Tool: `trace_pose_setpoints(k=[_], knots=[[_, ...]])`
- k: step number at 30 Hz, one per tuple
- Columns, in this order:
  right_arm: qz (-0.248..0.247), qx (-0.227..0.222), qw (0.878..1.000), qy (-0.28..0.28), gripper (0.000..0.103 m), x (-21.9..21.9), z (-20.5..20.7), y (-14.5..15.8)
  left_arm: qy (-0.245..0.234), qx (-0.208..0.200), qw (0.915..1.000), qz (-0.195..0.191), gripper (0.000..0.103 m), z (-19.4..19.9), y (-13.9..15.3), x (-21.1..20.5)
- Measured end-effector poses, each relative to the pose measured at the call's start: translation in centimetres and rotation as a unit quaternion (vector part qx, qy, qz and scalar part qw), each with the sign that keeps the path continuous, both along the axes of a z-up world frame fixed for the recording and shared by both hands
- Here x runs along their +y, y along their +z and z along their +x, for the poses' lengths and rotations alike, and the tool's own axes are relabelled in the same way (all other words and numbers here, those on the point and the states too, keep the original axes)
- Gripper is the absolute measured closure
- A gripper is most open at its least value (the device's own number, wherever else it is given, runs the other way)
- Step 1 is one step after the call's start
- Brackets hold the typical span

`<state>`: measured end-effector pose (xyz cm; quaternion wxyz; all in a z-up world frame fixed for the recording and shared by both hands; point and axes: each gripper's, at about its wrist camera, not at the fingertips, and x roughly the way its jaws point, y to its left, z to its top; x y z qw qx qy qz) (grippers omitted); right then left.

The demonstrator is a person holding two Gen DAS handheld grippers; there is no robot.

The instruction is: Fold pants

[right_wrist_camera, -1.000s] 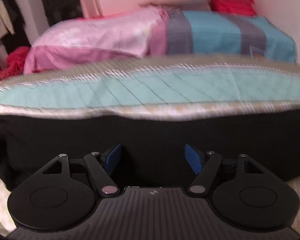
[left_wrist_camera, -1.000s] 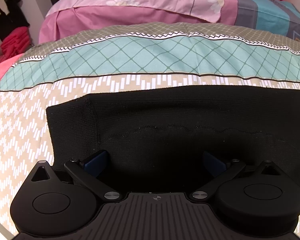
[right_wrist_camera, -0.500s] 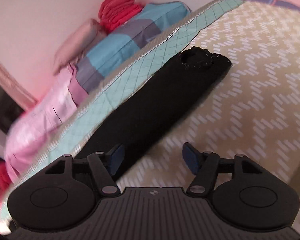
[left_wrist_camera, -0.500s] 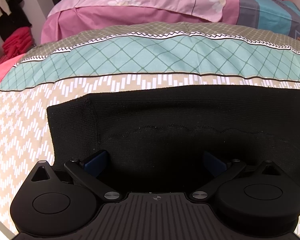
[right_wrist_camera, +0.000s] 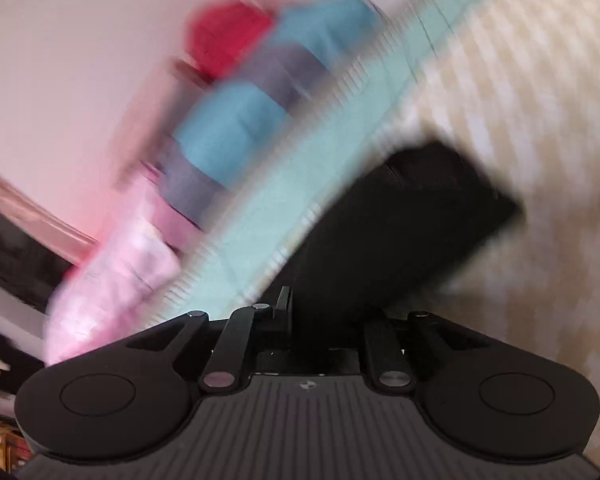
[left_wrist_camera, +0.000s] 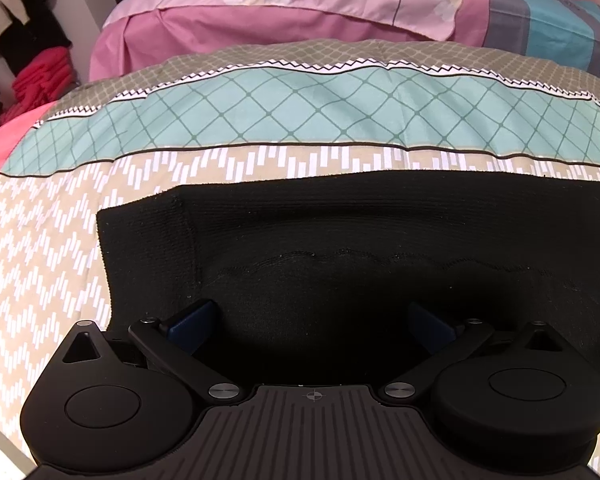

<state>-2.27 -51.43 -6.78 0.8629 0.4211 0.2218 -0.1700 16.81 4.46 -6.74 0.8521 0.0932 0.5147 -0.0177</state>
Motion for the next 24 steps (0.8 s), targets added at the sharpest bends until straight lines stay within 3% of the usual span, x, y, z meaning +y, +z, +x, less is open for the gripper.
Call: trace_pose_setpoints(k=[2,4,5,8,10,13,15,19,21,24], knots=[[-0.016,0.005,1.000,-0.006,0.086,-1.0,-0.3,-0.3,0.000,0.004,1.0000,0.000,0.000,0.2,0.0,-0.1],[0.014,0.066,0.998,-0.001,0.085,-1.9,0.8,-2.8,-0.003,0.006,1.0000,0.005,0.000,0.3,0.0,-0.3],[0.007,0.050,0.999,-0.003,0.086,-1.8,0.6,-3.0,-0.004,0.008,0.9999,0.005,0.000,0.4,0.0,-0.3],[0.013,0.047,0.999,-0.024,0.065,-1.2,-0.2,-2.3,-0.008,0.012,0.9999,0.002,0.000,0.4,0.0,-0.1],[0.019,0.039,0.998,-0.037,0.044,-0.6,-1.4,-1.9,-0.010,0.017,0.9998,0.001,0.000,0.6,0.1,-0.1],[0.002,0.046,0.998,-0.053,0.033,1.1,-3.5,-0.9,-0.013,0.031,0.9994,-0.001,0.000,1.0,0.4,0.0],[-0.001,0.038,0.999,-0.035,0.031,3.0,-5.1,-0.4,-0.013,0.036,0.9992,-0.005,0.000,1.2,0.9,0.1],[-0.029,0.018,0.992,0.118,0.026,10.1,-5.7,0.3,-0.021,0.021,0.9986,-0.043,0.000,0.7,2.5,0.4],[-0.034,0.016,0.971,0.235,0.026,15.0,-4.6,0.0,-0.032,0.015,0.9978,-0.055,0.000,0.7,2.8,0.2],[-0.014,0.011,0.929,0.370,0.027,22.3,-2.4,-1.3,-0.038,0.025,0.9981,-0.040,0.000,1.3,1.4,-0.4]])
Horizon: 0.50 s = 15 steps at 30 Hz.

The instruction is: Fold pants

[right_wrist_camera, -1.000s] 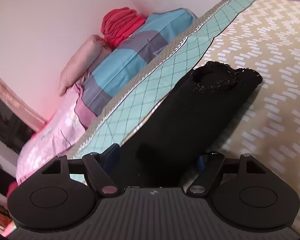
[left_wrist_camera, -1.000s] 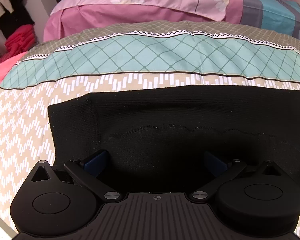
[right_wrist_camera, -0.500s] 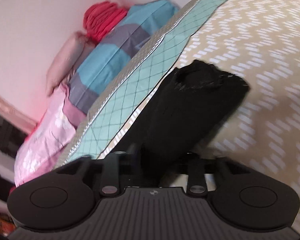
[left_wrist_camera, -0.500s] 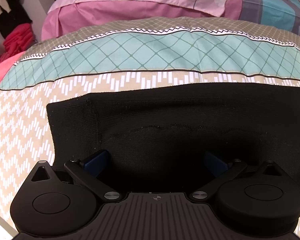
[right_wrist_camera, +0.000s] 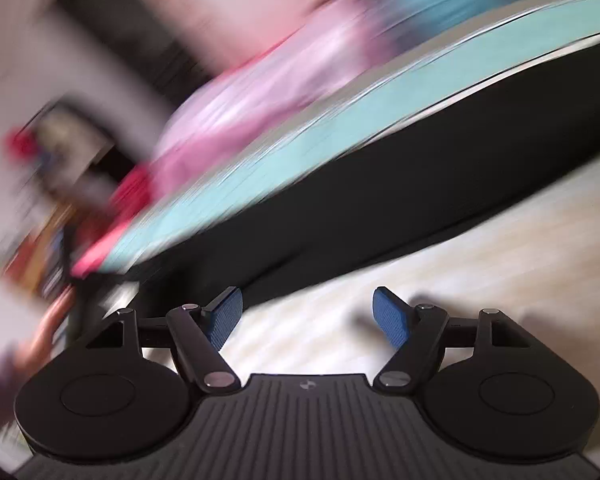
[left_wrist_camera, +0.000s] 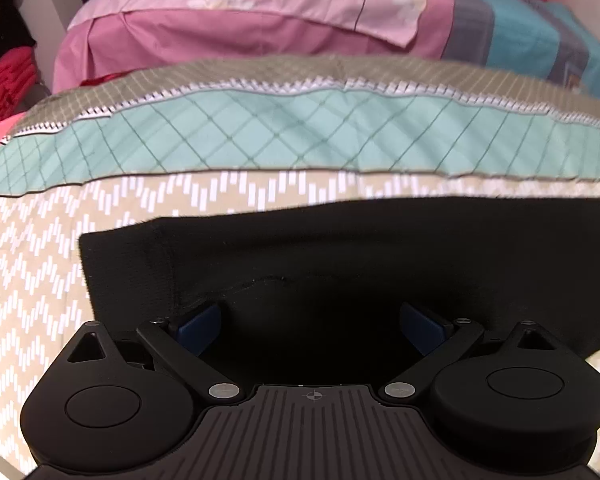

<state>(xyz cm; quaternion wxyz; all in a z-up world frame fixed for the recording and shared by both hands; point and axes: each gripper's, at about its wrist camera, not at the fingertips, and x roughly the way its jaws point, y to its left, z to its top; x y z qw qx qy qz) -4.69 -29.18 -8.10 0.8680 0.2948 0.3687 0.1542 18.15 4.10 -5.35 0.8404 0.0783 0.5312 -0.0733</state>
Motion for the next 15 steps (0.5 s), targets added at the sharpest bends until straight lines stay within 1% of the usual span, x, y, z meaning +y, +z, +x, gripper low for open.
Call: trace_pose_setpoints(k=[2,5,8,9,11,12,13,14,15], knots=[[0.002,0.001,0.998,0.062,0.031,4.2,1.4,-1.0,-0.003,0.009,0.9999,0.007,0.000,0.5,-1.0,-0.2],[-0.013,-0.006,0.993,0.121,0.036,8.7,4.2,-2.2,-0.005,0.015,0.9999,0.005,0.000,0.7,-1.0,-0.2],[-0.018,-0.020,0.991,0.130,0.039,11.0,6.7,-2.9,-0.010,0.023,0.9996,-0.009,0.000,1.1,-0.9,0.4],[-0.014,-0.030,0.991,0.129,0.039,11.3,6.9,-3.3,-0.011,0.025,0.9996,-0.011,0.000,1.2,-0.9,0.6],[0.013,-0.043,0.991,0.123,0.039,11.4,8.1,-4.2,-0.011,0.026,0.9995,-0.013,0.000,1.3,-0.9,0.7],[0.037,-0.038,0.991,0.121,0.038,11.4,8.5,-4.7,-0.010,0.026,0.9995,-0.012,0.000,1.3,-1.0,0.7],[0.062,-0.025,0.990,0.127,0.038,11.8,9.0,-5.3,-0.010,0.026,0.9996,-0.010,0.000,1.3,-1.0,0.6],[0.091,-0.005,0.983,0.156,0.039,11.9,9.2,-5.8,-0.011,0.026,0.9996,-0.007,0.000,1.2,-1.0,0.4],[0.113,0.009,0.974,0.197,0.039,12.0,9.4,-6.1,-0.012,0.026,0.9996,-0.005,0.000,1.2,-1.0,0.4]])
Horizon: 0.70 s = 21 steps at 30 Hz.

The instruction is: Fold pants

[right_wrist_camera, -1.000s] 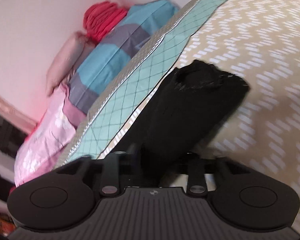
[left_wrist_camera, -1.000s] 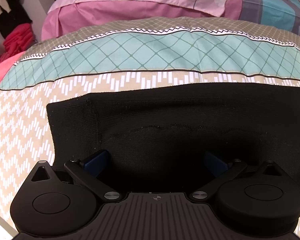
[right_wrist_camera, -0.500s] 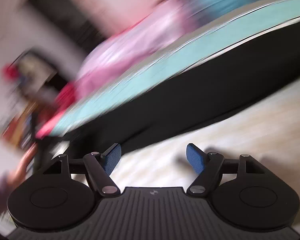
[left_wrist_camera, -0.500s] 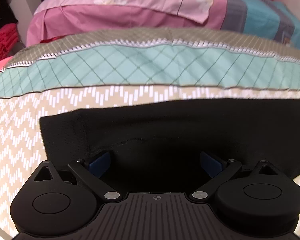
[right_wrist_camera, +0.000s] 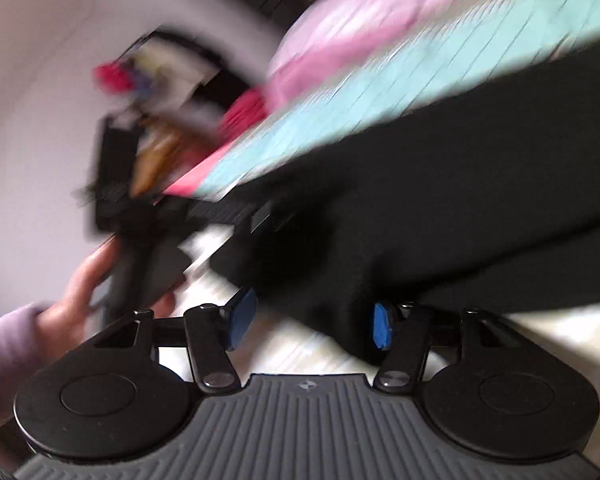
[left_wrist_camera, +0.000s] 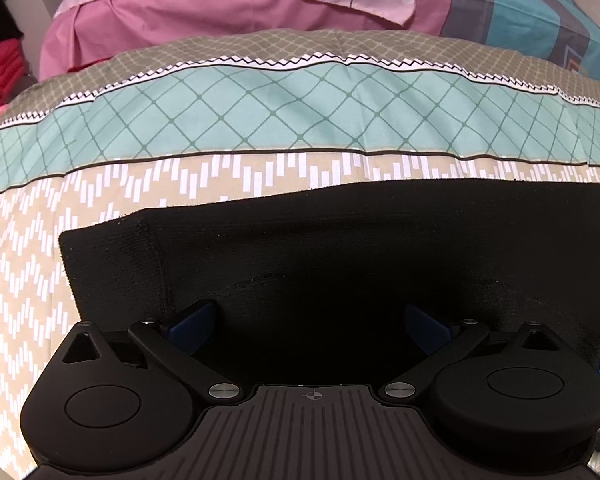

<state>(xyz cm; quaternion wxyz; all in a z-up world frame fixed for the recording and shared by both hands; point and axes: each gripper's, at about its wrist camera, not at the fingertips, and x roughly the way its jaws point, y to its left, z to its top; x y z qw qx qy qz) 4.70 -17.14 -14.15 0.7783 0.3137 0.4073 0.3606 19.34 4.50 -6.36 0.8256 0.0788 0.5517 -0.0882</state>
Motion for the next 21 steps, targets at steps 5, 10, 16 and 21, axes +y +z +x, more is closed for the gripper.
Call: trace_pose_setpoints(k=[5,10,16,21], knots=[[-0.002,0.014,1.000,0.006,0.048,-1.5,0.4,-0.2,-0.009,0.000,0.9999,0.009,0.000,-0.2,-0.1,-0.4],[0.018,0.028,0.999,0.042,0.040,-0.1,0.9,-0.4,-0.009,-0.001,0.9998,0.018,0.000,-0.4,-0.1,-0.7],[0.012,0.038,0.999,-0.006,0.050,-2.1,1.1,-0.3,-0.005,-0.004,0.9996,0.027,0.000,-0.8,0.0,-1.2],[-0.110,-0.010,0.992,0.068,0.043,-0.6,-1.4,2.6,-0.001,-0.021,0.9984,0.053,0.000,-1.6,0.0,-2.0]])
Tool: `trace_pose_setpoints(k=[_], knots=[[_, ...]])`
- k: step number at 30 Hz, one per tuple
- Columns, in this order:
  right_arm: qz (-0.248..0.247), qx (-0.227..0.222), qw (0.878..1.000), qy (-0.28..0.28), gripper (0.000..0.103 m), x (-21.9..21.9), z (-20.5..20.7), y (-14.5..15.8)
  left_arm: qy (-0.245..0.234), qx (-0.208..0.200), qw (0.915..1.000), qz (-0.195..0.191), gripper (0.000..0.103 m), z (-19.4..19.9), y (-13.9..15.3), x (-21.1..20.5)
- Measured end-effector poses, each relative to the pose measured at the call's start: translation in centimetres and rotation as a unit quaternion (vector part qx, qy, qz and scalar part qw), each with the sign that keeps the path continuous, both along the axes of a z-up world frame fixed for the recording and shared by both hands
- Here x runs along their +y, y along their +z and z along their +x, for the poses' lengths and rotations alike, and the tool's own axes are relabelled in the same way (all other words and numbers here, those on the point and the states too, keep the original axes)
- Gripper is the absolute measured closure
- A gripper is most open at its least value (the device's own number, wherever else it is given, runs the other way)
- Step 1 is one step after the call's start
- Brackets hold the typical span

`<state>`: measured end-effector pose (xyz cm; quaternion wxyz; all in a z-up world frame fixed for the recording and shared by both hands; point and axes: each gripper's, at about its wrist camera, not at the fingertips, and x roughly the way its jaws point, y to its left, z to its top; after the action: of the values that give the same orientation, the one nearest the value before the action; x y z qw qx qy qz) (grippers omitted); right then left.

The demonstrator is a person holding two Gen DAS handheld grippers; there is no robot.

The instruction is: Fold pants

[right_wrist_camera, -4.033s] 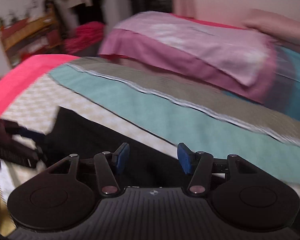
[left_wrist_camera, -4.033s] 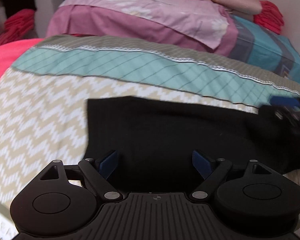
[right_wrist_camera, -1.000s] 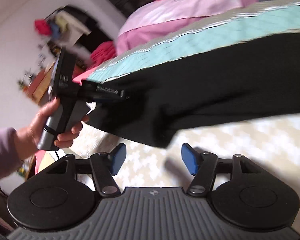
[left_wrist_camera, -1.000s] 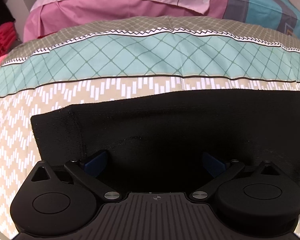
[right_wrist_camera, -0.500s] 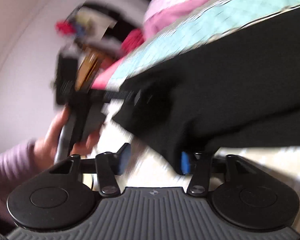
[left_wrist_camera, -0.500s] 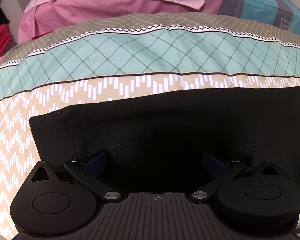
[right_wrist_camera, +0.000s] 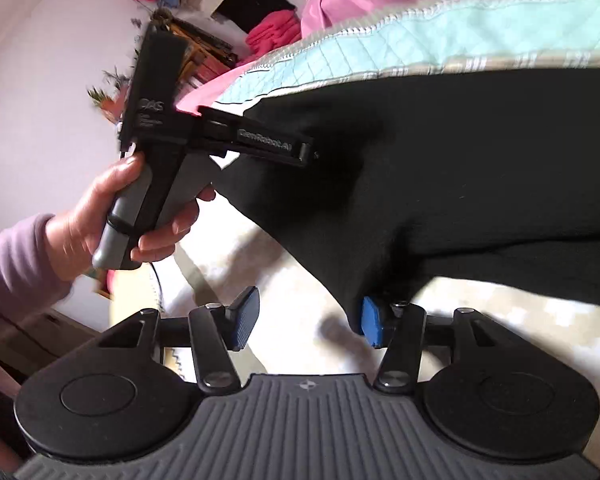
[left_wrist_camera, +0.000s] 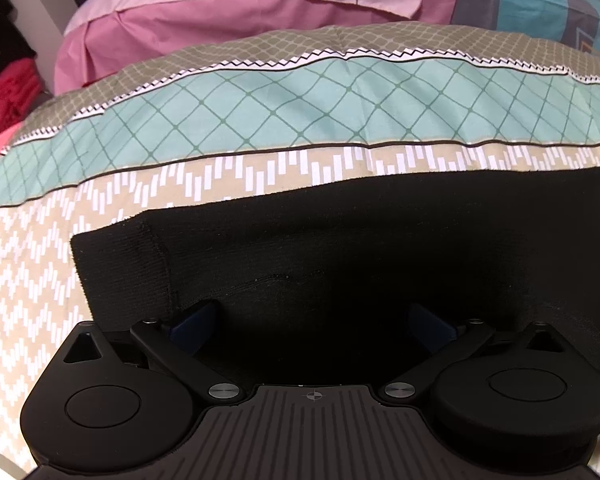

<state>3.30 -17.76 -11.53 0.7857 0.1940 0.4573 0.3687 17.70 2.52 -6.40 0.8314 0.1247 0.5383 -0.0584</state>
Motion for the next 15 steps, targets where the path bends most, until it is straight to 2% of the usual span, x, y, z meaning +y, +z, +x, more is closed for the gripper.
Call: trace_pose_setpoints(k=[1,2,6,9,12,14,15], knots=[[0.007,0.009,1.000,-0.012,0.038,-0.7,-0.2,0.5,0.002,-0.004,1.0000,0.003,0.000,-0.2,0.0,-0.1],[0.017,0.015,0.999,-0.028,0.037,-1.2,-0.2,1.0,0.004,-0.008,1.0000,0.005,0.000,-0.3,0.0,-0.2],[0.028,-0.036,0.995,-0.087,0.034,-2.8,-0.3,3.7,0.007,-0.017,0.9998,0.006,0.000,-0.6,0.0,-0.2],[0.019,-0.057,0.986,-0.153,0.034,-2.4,1.2,3.7,0.007,-0.021,0.9998,0.005,0.000,-0.9,-0.1,-0.1],[-0.002,-0.047,0.987,-0.156,0.039,-1.3,3.2,2.1,0.005,-0.022,0.9997,0.004,0.000,-1.0,-0.1,-0.1],[-0.027,-0.045,0.986,-0.158,0.046,-1.0,4.3,1.2,0.005,-0.023,0.9997,0.005,0.000,-1.0,-0.1,-0.1],[-0.031,-0.044,0.984,-0.170,0.056,-1.5,4.8,1.0,0.005,-0.023,0.9997,0.005,0.000,-1.0,-0.1,-0.1]])
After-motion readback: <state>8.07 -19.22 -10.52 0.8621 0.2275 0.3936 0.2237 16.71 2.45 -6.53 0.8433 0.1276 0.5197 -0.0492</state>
